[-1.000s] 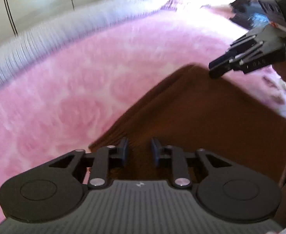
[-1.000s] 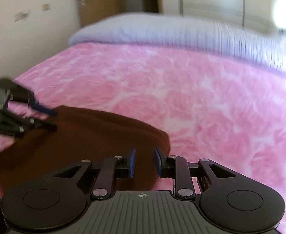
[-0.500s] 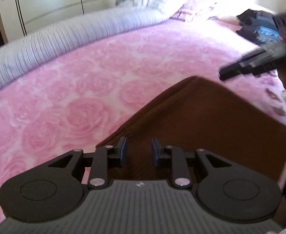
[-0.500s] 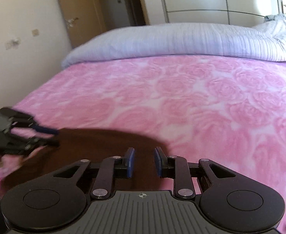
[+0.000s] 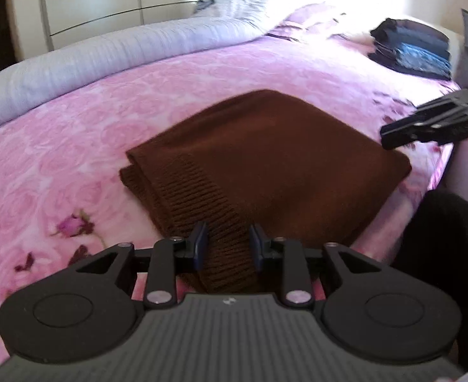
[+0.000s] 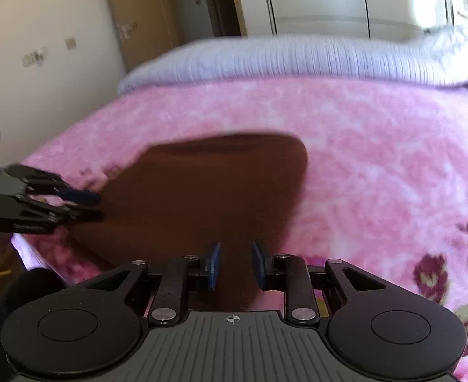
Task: Fold clothes
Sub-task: 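Press the folded brown vest flat with both grippers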
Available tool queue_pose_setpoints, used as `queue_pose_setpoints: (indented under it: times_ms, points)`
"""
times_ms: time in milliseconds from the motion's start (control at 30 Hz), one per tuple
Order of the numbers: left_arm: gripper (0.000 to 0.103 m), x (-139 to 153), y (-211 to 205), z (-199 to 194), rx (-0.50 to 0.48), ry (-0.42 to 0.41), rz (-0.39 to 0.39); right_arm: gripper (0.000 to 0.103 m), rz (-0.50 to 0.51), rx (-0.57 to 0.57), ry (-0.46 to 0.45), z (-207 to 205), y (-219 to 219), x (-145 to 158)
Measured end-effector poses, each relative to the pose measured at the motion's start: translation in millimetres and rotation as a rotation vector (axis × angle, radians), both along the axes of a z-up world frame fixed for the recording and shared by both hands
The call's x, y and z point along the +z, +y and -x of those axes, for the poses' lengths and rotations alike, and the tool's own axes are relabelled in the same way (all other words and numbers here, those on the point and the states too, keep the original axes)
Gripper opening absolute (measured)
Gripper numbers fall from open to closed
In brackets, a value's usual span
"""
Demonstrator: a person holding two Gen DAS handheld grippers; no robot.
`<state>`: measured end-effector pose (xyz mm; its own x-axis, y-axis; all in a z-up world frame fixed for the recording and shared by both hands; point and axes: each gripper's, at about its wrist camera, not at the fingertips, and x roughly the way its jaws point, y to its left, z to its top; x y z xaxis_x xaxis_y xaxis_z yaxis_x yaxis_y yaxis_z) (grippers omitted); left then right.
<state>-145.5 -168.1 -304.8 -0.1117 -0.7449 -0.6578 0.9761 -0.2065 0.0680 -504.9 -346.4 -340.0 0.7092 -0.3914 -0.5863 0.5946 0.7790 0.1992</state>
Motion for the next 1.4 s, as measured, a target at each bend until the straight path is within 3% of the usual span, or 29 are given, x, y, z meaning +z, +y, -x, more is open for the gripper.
queue_pose_setpoints:
  times_ms: [67,167,233,633,767,900,933,1000,1100,1167,1267,1400]
  points:
    - [0.025,-0.5,2.2,4.9,0.019,-0.017,-0.006,0.026,0.014,0.054,-0.008,-4.1,13.1,1.9]
    - [0.025,0.2,7.8,4.3,0.034,-0.013,-0.002,0.026,0.016,0.08,0.08,-17.0,17.4,-17.7]
    - [0.025,0.8,11.6,3.5,0.042,-0.008,0.001,0.026,0.006,0.057,0.05,-15.5,15.6,-22.5]
    - [0.025,-8.1,31.7,0.4,0.079,0.017,0.004,0.026,0.022,0.068,0.098,-15.3,14.1,-17.4]
    - [0.025,-11.4,30.1,-0.2,0.093,0.032,0.008,0.026,0.114,0.101,0.067,-21.2,38.4,-2.7]
    - [0.025,-11.6,30.2,2.8,0.092,0.022,0.008,0.026,0.105,0.107,0.132,-22.9,35.2,-23.9]
    - [0.025,-8.6,30.8,3.8,0.097,0.015,0.005,0.026,0.085,0.106,0.11,-18.3,31.9,-26.3]
    - [0.026,-0.1,32.8,7.6,0.107,-0.007,0.01,0.026,0.056,0.088,0.094,-13.2,28.7,-20.6]
    - [0.025,13.1,35.0,15.5,0.101,-0.029,0.033,0.026,0.094,0.09,0.06,-6.9,33.9,-5.1]
    - [0.026,6.9,27.6,20.2,0.087,-0.033,0.0,0.026,0.097,0.099,0.027,-4.5,33.5,-4.1]
    - [0.026,-8.4,18.5,27.5,0.08,-0.071,-0.035,0.026,0.076,0.099,0.112,-10.8,25.8,-22.2]
    - [0.026,2.4,20.9,29.4,0.089,-0.081,-0.029,0.026,0.09,0.082,0.075,-3.7,27.2,-10.7]
